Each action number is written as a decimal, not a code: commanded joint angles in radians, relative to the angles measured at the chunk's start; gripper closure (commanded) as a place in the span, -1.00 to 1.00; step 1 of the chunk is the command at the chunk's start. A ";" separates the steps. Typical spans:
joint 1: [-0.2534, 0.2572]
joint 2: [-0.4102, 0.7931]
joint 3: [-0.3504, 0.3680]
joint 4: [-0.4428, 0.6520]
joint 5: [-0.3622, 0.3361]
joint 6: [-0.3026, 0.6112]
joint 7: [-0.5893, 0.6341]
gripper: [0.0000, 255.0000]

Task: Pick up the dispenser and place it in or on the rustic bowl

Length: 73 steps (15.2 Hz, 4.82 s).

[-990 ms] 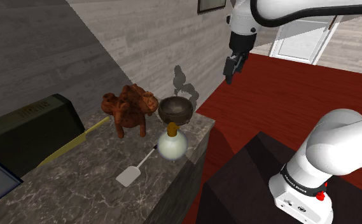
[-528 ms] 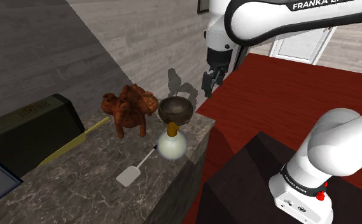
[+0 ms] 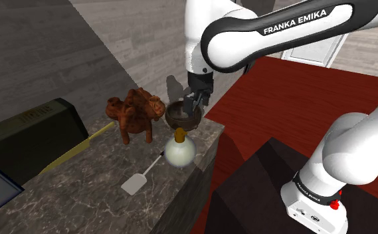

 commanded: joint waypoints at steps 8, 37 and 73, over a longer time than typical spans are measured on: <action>0.031 0.223 0.106 0.096 -0.028 0.115 0.135 -1.00; 0.031 0.226 0.106 0.091 -0.029 0.123 0.135 1.00; -0.050 0.282 -0.003 0.588 -0.070 -0.324 -0.025 1.00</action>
